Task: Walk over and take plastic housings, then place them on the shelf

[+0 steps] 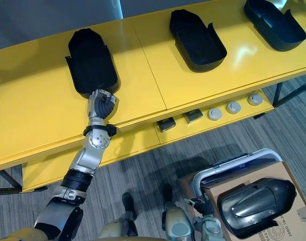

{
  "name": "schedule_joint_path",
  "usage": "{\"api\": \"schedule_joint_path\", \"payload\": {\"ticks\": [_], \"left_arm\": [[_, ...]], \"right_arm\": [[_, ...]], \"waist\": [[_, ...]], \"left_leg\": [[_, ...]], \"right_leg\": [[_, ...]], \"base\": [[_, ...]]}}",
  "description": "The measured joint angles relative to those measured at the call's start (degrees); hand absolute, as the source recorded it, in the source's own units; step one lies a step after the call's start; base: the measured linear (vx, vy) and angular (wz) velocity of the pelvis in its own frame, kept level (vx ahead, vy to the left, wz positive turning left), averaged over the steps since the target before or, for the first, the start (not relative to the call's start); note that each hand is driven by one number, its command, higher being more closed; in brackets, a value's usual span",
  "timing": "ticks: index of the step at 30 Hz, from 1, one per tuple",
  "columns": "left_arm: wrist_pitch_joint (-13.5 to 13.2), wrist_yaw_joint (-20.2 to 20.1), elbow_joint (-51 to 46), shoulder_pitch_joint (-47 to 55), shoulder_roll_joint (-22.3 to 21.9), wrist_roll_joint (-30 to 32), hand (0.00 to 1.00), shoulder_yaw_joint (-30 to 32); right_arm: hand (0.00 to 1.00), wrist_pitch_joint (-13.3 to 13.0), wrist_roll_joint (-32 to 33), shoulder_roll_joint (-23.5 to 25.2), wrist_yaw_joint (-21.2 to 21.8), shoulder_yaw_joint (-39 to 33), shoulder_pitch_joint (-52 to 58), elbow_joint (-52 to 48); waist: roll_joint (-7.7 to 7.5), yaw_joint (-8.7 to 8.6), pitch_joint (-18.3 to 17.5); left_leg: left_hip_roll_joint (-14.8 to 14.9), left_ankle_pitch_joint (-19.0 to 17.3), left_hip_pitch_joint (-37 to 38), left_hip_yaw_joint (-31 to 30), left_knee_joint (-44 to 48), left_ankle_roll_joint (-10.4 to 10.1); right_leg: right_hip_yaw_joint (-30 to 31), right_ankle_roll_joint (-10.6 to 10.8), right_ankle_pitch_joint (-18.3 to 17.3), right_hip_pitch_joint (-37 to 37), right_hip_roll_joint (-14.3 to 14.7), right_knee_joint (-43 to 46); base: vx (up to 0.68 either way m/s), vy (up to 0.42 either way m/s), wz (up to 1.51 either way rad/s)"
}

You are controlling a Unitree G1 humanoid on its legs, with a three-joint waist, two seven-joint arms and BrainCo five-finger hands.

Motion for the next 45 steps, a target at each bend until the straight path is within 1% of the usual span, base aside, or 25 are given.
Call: {"api": "schedule_joint_path", "payload": {"ticks": [3,6,8,10,12,13,15,16,17,18,19,20,21,22,23,24,25,26,28,30,32,34,37,42,45], "left_arm": [[0.0,0.0,-1.3,0.4,-0.6,-1.5,1.0,-0.1],[-0.9,0.1,-11.2,4.5,-1.7,-2.7,1.0,-1.5],[-2.3,0.1,-17.9,7.1,-1.9,-3.8,1.0,-2.5],[-5.5,0.2,-26.4,10.8,-1.8,-5.5,1.0,-2.2],[-7.9,0.3,-31.6,13.0,-1.6,-7.4,1.0,-0.3],[-10.2,0.8,-35.7,14.9,-1.5,-9.6,1.0,3.5],[-12.3,2.4,-37.7,16.6,-1.5,-12.8,1.0,8.9],[-13.5,3.8,-37.9,18.0,-1.4,-15.9,1.0,14.1],[-13.9,5.5,-37.8,19.6,-1.4,-19.4,1.0,19.8],[-14.2,6.5,-37.5,20.5,-1.4,-21.1,1.0,22.6],[-14.5,8.2,-36.7,22.0,-1.4,-24.1,1.0,27.4],[-15.3,9.6,-34.4,24.2,-1.4,-26.8,1.0,32.1],[-15.7,10.1,-32.7,25.6,-1.4,-28.2,1.0,34.1],[-15.7,10.5,-28.7,28.9,-1.3,-30.9,1.0,37.6],[-15.5,10.6,-26.3,30.6,-1.3,-32.3,1.0,38.9],[-15.0,10.6,-20.8,33.8,-1.3,-34.9,1.0,40.7],[-13.5,9.4,-15.2,36.5,-1.3,-37.4,1.0,41.0],[-12.6,8.3,-12.4,37.6,-1.3,-38.5,0.0,41.1],[-9.0,3.2,-2.2,42.0,-2.3,-39.5,0.0,39.8],[-6.7,-0.5,5.8,44.1,-3.5,-39.3,0.0,38.4],[-5.4,-3.9,13.8,44.9,-4.6,-38.2,0.0,35.5],[-4.2,-8.1,22.1,44.8,-6.1,-37.1,0.0,30.5],[-4.1,-11.3,25.8,44.7,-7.5,-33.2,0.0,25.9],[-4.2,-11.5,27.7,44.0,-6.7,-27.5,0.0,21.6],[-4.2,-11.8,28.6,43.3,-6.2,-25.3,0.0,18.7]], "right_arm": [[0.0,0.0,0.3,0.0,0.0,-0.1,0.0,0.0],[0.0,0.0,0.6,0.0,-0.1,-0.3,0.0,0.2],[0.0,0.1,0.6,0.0,-0.2,-0.4,0.0,0.4],[0.0,0.3,0.6,0.0,-0.2,-1.3,0.0,1.8],[0.0,0.5,0.6,-0.1,-0.2,-1.6,0.1,2.6],[0.0,0.6,0.6,-0.1,-0.2,-1.6,0.1,3.1],[0.0,0.6,0.6,-0.3,-0.2,-1.7,0.2,4.0],[0.0,0.8,0.6,-0.6,-0.2,-2.1,0.3,4.4],[0.0,1.0,0.6,-0.9,-0.2,-2.6,0.4,4.7],[0.0,1.0,0.6,-0.9,-0.2,-2.6,0.6,4.8],[0.0,1.1,0.5,-1.0,-0.3,-3.2,1.1,4.8],[0.0,1.4,0.5,-1.3,-0.3,-3.8,1.5,4.8],[0.0,1.6,0.5,-1.3,-0.3,-3.8,1.6,4.8],[0.0,2.2,0.4,-1.3,-0.3,-3.8,2.2,4.8],[0.0,2.5,0.4,-1.3,-0.4,-3.8,2.6,4.7],[0.0,2.8,0.4,-1.4,-0.5,-3.8,2.9,4.7],[0.0,3.1,0.4,-1.4,-0.5,-3.8,3.4,4.5],[0.0,3.3,0.3,-1.4,-0.5,-3.8,3.8,4.4],[0.0,3.8,-0.2,-1.3,-0.4,-3.5,4.6,4.0],[0.0,3.8,-0.6,-1.3,-0.3,-2.4,4.7,3.4],[0.0,3.5,-1.5,-1.2,0.2,-1.0,5.1,1.8],[0.0,3.3,-1.9,0.0,1.4,-0.7,4.7,1.8],[0.0,3.2,-2.0,0.7,1.5,0.1,4.0,1.9],[0.0,3.0,-2.0,0.8,1.3,-0.3,3.7,2.3],[0.0,2.9,-2.1,0.8,1.2,-1.3,3.7,2.4]], "waist": [[0.0,0.05,0.0],[0.0,0.1,0.0],[0.01,0.09,0.0],[0.05,0.21,0.0],[0.07,0.23,0.0],[0.14,0.55,-0.1],[0.17,1.51,-0.1],[0.41,1.99,-0.3],[0.67,2.17,-0.5],[0.82,2.51,-0.7],[0.99,3.39,-0.8],[1.26,3.56,-1.3],[1.33,3.76,-1.8],[1.28,4.69,-3.1],[1.3,5.0,-3.8],[1.22,5.38,-4.6],[1.08,5.96,-4.9],[1.0,6.27,-5.2],[0.09,6.51,-6.5],[-0.62,6.5,-6.9],[-1.13,6.46,-7.4],[-1.23,6.46,-8.3],[-0.93,6.45,-8.8],[-0.7,6.35,-8.9],[0.07,6.17,-9.0]], "left_leg": [[-0.1,0.0,0.1,-0.1,0.0,0.0],[-0.3,0.0,0.2,-0.4,0.0,0.0],[-0.4,0.0,0.6,-0.8,0.0,0.0],[-0.7,0.0,1.8,-1.5,0.0,0.0],[-0.8,-0.1,2.6,-1.9,0.0,0.0],[-0.8,-0.3,3.1,-2.6,0.0,0.1],[-0.8,-0.3,3.6,-2.9,0.0,0.1],[-0.8,-0.4,3.9,-3.4,-0.1,0.0],[-0.8,-0.4,4.1,-4.2,-0.1,-0.1],[-0.8,-0.4,4.1,-4.7,-0.1,-0.1],[-0.8,-0.4,4.4,-5.0,-0.3,-0.1],[-0.8,-0.4,4.4,-6.0,-0.3,-0.1],[-0.8,-0.4,4.4,-6.3,-0.3,-0.2],[-0.7,-0.4,4.6,-6.3,-0.3,-0.2],[-0.7,-0.4,4.6,-6.3,-0.3,-0.1],[-0.7,-0.3,5.0,-6.6,-0.3,0.1],[-0.7,-0.3,5.7,-6.9,-0.3,0.1],[-0.7,-0.3,5.9,-7.0,-0.4,0.1],[-0.6,-0.6,6.3,-7.2,-0.4,-0.1],[-0.6,-0.8,6.5,-7.2,-0.4,0.1],[-0.5,-0.9,6.7,-6.9,-0.4,0.3],[-0.5,-0.9,6.8,-6.4,-0.4,0.3],[-0.5,-0.9,7.5,-6.2,-0.4,0.2],[-0.5,-1.1,7.6,-6.1,-0.4,-0.1],[-0.5,-1.3,7.7,-6.0,-0.4,0.0]], "right_leg": [[-0.1,0.0,-0.1,0.0,-0.1,0.2],[-0.2,0.2,-0.3,0.2,-0.3,0.3],[-0.5,0.3,-0.4,0.7,-0.5,0.3],[-0.9,0.6,-0.8,2.3,-0.8,0.2],[-1.6,0.7,-1.0,3.6,-0.9,0.0],[-2.1,0.7,-1.1,4.4,-0.9,-0.1],[-2.2,0.7,-1.1,5.1,-0.9,-0.2],[-2.7,0.6,-1.2,5.7,-0.9,-0.3],[-3.7,0.6,-1.4,6.2,-0.9,-0.2],[-3.9,0.6,-1.5,6.5,-0.9,-0.2],[-4.3,0.5,-1.7,7.1,-0.9,-0.2],[-5.2,0.5,-2.1,7.7,-0.9,-0.2],[-5.5,0.6,-2.3,7.9,-0.9,-0.1],[-5.5,0.5,-2.5,8.1,-0.8,-0.1],[-5.6,0.5,-2.6,8.1,-0.8,-0.1],[-6.0,0.5,-2.7,8.7,-0.8,0.0],[-6.4,0.5,-2.9,9.5,-0.9,0.1],[-6.6,0.5,-3.0,9.8,-0.9,0.1],[-6.9,0.4,-3.5,10.2,-0.9,0.5],[-6.9,0.9,-4.0,10.2,-0.9,0.9],[-6.8,0.6,-4.2,10.2,-0.9,1.0],[-6.6,0.6,-4.2,10.1,-1.0,1.0],[-6.3,0.6,-4.3,10.2,-1.0,1.0],[-5.2,0.6,-4.3,10.3,-0.8,1.0],[-5.0,0.7,-4.3,10.2,-0.9,1.2]], "base": [[0.0,0.0,0.0],[0.02,0.007,0.01],[0.05,0.019,0.09],[0.05,0.024,0.15],[0.03,0.025,0.21],[0.01,0.025,0.21],[0.0,0.014,0.13],[-0.01,0.009,0.24],[-0.02,0.01,0.3],[-0.02,0.01,0.31],[-0.02,0.006,0.38],[-0.01,0.003,0.4],[0.01,-0.001,0.32],[0.03,-0.003,0.11],[0.05,-0.01,0.08],[0.05,-0.011,0.14],[0.04,-0.008,0.17],[0.01,-0.001,0.16],[0.0,0.001,0.07],[-0.02,0.001,-0.01],[-0.04,0.009,-0.04],[-0.04,0.016,-0.01],[-0.01,0.003,-0.02],[0.02,-0.001,-0.09],[0.06,-0.004,-0.06]]}}
